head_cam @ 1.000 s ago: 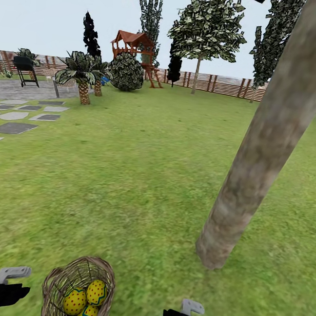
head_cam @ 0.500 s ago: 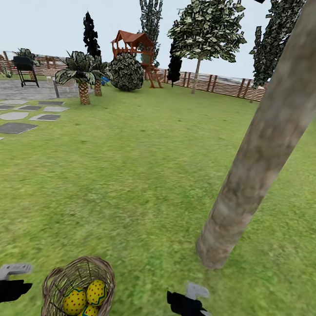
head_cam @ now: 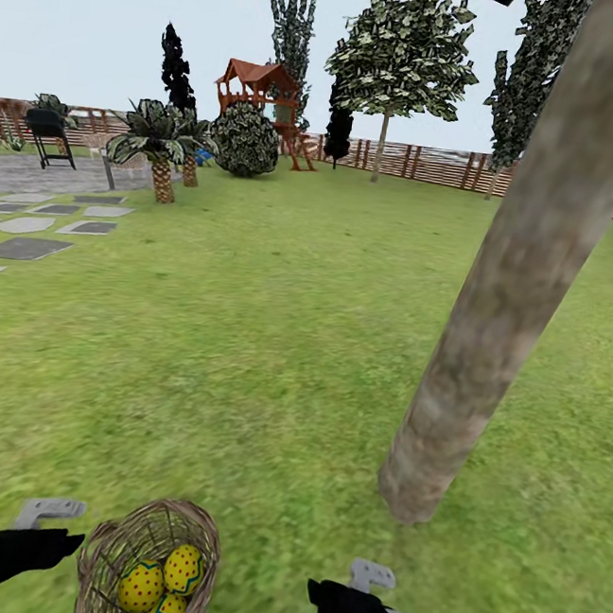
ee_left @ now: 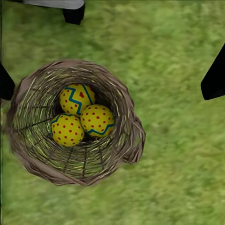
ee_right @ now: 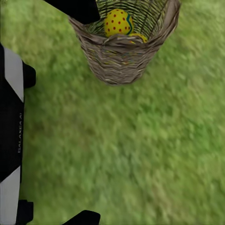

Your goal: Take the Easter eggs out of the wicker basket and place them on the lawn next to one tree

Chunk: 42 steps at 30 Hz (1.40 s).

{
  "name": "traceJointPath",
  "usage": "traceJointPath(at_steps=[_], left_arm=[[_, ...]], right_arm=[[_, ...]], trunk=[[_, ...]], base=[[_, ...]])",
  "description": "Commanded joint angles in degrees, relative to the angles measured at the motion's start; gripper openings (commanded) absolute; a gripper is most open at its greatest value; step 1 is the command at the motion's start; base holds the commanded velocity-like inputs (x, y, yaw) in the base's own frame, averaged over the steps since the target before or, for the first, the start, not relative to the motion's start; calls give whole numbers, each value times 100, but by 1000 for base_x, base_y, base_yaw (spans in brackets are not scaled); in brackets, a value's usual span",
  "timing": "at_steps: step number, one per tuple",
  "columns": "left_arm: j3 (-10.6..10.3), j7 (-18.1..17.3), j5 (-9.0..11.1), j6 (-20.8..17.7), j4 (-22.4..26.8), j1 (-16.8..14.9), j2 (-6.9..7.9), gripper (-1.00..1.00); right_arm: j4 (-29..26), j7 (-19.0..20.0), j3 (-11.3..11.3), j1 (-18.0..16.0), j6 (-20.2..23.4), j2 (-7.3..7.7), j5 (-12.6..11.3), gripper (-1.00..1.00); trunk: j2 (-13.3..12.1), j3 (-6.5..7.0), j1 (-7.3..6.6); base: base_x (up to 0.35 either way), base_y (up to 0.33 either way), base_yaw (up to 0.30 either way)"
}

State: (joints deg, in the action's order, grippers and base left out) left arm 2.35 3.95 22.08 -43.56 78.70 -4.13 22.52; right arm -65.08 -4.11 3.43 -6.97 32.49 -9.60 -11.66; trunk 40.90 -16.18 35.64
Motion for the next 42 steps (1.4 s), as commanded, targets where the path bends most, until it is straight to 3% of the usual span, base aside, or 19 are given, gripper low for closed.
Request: traceJointPath(at_steps=[1,4,8,42], left_arm=[[-154,43,54,-28,17,-2,-3,100],[-440,50,52,-23,16,1,-8,100],[-544,54,49,-22,3,1,-10,100],[-595,49,50,-12,-222,-1,-19,100]], right_arm=[[-5,-41,17,5,11,2,-80,100],[44,-38,37,15,-76,2,-105,100],[99,-31,44,19,-123,2,-114,100],[283,-2,61,29,-159,0,-126,100]], trunk=[[7,-8,2],[7,-8,2],[7,-8,2],[7,7,2]], base=[[58,-108,0],[32,-59,0],[10,-57,0],[61,-11,-28]])
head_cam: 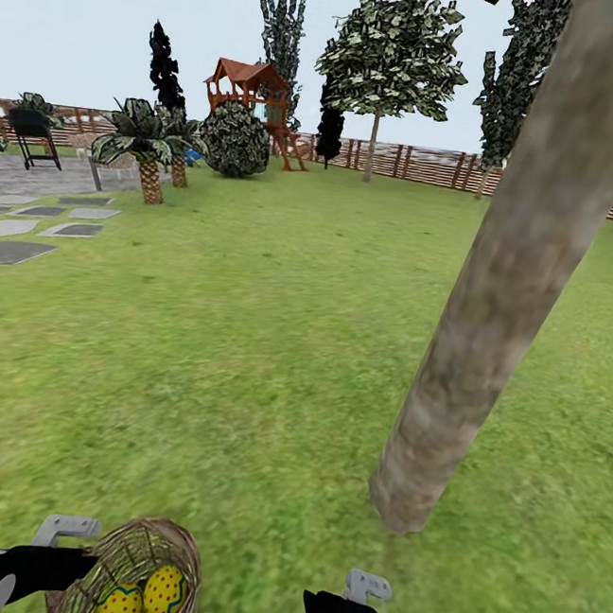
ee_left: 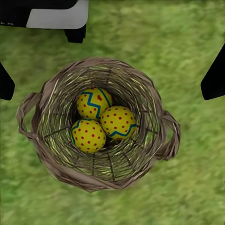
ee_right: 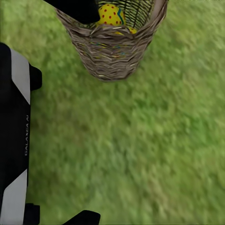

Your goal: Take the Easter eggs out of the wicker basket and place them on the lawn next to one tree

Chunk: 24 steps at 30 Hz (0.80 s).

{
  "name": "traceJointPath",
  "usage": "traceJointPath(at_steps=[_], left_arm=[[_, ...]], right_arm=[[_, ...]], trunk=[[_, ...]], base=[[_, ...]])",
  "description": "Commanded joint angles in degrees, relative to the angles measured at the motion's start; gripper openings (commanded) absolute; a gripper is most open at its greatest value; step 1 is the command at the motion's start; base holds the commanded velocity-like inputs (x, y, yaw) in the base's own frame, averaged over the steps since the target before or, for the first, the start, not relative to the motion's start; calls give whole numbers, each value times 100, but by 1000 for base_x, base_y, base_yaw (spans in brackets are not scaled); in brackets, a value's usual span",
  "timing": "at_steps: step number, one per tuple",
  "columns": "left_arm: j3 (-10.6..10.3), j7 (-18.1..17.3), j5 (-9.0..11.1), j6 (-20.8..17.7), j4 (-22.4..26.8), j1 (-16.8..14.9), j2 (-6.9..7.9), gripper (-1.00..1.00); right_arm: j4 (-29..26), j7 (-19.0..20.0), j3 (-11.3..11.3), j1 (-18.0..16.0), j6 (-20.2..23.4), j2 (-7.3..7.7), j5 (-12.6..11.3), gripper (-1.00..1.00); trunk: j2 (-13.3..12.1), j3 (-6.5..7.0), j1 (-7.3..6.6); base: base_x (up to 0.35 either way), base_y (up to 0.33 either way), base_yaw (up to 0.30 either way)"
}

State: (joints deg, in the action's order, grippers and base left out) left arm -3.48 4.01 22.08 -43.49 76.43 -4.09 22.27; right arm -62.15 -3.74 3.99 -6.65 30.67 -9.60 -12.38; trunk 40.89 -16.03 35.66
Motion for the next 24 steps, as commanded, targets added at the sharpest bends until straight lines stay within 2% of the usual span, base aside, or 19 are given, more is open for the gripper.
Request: traceJointPath(at_steps=[1,8,15,19,22,24], left_arm=[[-12,43,51,-19,5,-4,6,100],[-23,5,62,-38,43,-19,5,100],[-25,-44,79,-149,52,-277,5,100],[-22,-67,81,-442,-75,-714,-26,100],[-26,-212,74,-611,-509,-1101,-143,100],[-46,-364,63,-641,-1118,-1484,-258,100]], right_arm=[[-9,-39,5,-3,23,0,-54,100],[-8,-36,-7,-3,19,7,-61,100],[-8,-31,-10,-3,19,9,-58,100],[-8,-31,-11,-3,18,13,-55,100],[-8,-30,-9,-3,18,12,-55,100],[-8,-30,-11,-3,18,11,-54,100]], trunk=[[8,-9,1],[8,-9,1],[8,-9,1],[8,-9,1],[8,-9,1],[8,-9,1]], base=[[-51,92,0],[-19,35,0],[-2,4,0],[0,0,0],[0,0,0],[0,0,0]])
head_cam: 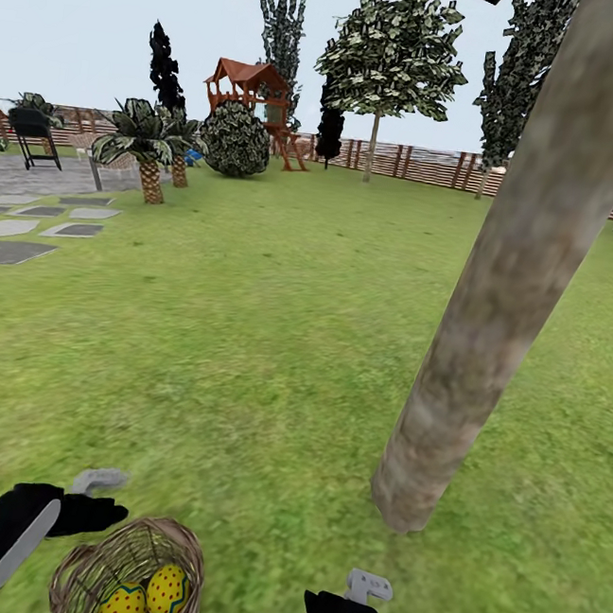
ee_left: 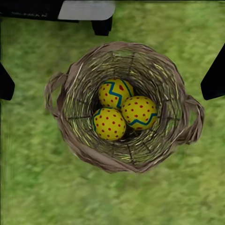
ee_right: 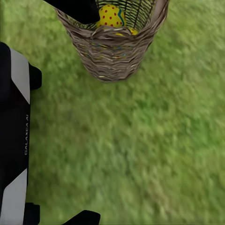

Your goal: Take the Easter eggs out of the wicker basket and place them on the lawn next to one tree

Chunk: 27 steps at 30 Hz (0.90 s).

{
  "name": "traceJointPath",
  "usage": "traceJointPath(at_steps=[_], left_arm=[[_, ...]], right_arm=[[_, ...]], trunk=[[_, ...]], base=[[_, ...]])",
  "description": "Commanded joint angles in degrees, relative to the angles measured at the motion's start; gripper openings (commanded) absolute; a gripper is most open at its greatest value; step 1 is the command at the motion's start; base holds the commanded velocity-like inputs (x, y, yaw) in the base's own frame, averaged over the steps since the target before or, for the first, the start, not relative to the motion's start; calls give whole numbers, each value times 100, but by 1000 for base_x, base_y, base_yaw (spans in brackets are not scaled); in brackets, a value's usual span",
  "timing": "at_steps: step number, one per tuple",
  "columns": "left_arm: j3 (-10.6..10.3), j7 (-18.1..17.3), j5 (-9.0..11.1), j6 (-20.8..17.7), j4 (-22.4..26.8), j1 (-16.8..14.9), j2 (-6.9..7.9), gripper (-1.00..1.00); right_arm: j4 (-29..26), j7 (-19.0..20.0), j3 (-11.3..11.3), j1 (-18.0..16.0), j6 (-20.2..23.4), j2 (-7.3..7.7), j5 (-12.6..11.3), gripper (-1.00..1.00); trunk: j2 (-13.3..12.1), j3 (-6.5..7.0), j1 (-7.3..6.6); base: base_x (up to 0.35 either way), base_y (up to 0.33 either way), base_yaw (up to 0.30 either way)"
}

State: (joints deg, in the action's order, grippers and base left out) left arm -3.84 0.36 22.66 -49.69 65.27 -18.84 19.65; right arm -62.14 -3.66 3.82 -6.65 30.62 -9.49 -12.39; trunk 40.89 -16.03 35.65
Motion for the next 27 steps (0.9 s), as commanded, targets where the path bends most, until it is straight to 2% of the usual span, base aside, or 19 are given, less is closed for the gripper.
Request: traceJointPath(at_steps=[1,4,5,6,8,11,15,27], left_arm=[[-46,-104,1,12,-492,-277,-44,100],[-212,-293,-4,288,-1446,-762,-95,100],[-285,-353,-5,470,-1909,-975,-112,100],[-349,-404,-3,741,-2583,-1263,-129,100],[-388,-430,-5,1049,-3108,-1465,-148,100],[-463,-446,-6,1347,-3477,-1590,-178,100],[-546,-456,-6,1514,-3655,-1647,-184,100],[-597,-460,-8,1810,-3747,-1674,-168,100]], right_arm=[[-9,-38,6,-3,23,3,-54,100],[-9,-38,5,-3,23,7,-54,100],[-9,-38,5,-3,23,4,-54,100],[-9,-38,8,-3,23,2,-53,100],[-9,-38,15,-3,23,-2,-53,100],[-9,-38,19,-3,23,-6,-53,100],[-9,-35,21,-3,23,-8,-53,100],[-9,-32,25,-3,23,-9,-53,100]], trunk=[[8,-9,1],[8,-9,1],[8,-9,1],[8,-9,1],[8,-9,1],[8,-9,1],[8,-9,1],[8,-9,1]], base=[[0,0,0],[0,0,0],[0,0,0],[0,0,0],[0,0,0],[0,0,0],[0,0,0],[0,0,0]])
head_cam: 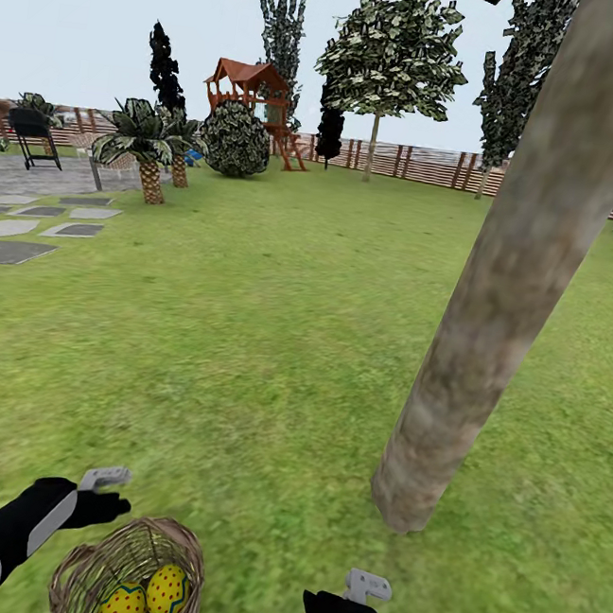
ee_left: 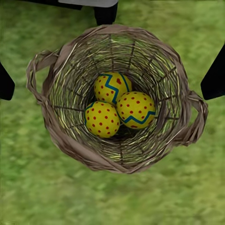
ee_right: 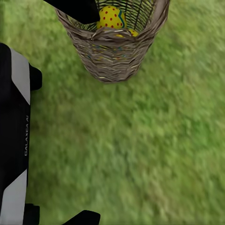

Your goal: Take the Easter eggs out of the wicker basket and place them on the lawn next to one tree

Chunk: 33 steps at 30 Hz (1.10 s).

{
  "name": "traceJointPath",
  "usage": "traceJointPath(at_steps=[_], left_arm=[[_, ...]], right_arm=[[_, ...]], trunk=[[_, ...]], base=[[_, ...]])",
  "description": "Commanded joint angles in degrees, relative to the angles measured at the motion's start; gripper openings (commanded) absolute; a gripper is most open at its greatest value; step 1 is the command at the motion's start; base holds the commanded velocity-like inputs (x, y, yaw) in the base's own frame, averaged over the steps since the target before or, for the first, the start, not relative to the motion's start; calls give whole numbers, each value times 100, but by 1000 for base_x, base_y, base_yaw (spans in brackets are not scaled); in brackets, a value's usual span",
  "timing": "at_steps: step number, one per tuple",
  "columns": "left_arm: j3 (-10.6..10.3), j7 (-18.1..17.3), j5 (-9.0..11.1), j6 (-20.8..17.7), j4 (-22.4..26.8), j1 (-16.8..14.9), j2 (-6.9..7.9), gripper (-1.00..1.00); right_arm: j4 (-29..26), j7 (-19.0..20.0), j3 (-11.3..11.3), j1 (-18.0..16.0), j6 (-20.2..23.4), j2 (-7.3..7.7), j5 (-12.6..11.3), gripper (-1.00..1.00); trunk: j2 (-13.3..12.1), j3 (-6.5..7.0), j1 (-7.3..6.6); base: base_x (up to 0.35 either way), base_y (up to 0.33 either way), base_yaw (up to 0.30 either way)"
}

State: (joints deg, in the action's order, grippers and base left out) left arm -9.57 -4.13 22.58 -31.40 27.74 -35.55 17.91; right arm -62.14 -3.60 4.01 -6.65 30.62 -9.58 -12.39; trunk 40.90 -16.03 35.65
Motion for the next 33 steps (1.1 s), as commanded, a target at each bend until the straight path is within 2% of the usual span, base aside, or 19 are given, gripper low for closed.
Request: traceJointPath(at_steps=[1,9,18,21,22,25,27,28,31,32,33], left_arm=[[-25,-13,-2,10,6,-4,5,100],[-29,-20,-9,218,-192,-4,2,100],[-35,-26,-8,360,-294,4,-1,100],[-36,-26,-8,424,-310,4,-2,100],[-41,-26,-8,449,-314,4,-2,100],[-66,-26,-8,473,-318,4,-3,100],[-111,-24,-8,488,-319,4,-5,100],[-163,-23,-5,494,-320,4,-5,100],[-230,-20,-2,500,-321,4,-10,100],[-255,-19,-1,502,-321,4,-12,100],[-264,-19,-1,504,-321,4,-13,100]], right_arm=[[-9,-37,7,-3,23,0,-53,100],[-9,-36,16,-3,23,-3,-53,100],[-10,-37,60,2,-24,-8,-51,100],[-64,-46,198,13,-386,-4,-45,100],[-150,-52,317,33,-581,1,-42,100],[-416,-70,493,123,-746,9,-34,100],[-848,-83,608,253,-812,13,-26,100],[-1209,-88,658,324,-745,10,-19,100],[-1771,-99,815,386,-357,-2,-1,100],[-2096,-133,1027,407,-25,-11,12,100],[-2232,-180,1154,415,118,-14,15,100]], trunk=[[7,-8,2],[7,-8,2],[368,-170,199],[488,-224,265],[528,-242,287],[649,-296,353],[729,-332,397],[769,-349,419],[889,-403,485],[930,-421,507],[970,-439,529]], base=[[0,0,0],[0,0,0],[0,0,0],[0,0,0],[0,0,0],[0,0,0],[0,0,0],[0,0,0],[0,0,0],[0,0,0],[0,0,0]])
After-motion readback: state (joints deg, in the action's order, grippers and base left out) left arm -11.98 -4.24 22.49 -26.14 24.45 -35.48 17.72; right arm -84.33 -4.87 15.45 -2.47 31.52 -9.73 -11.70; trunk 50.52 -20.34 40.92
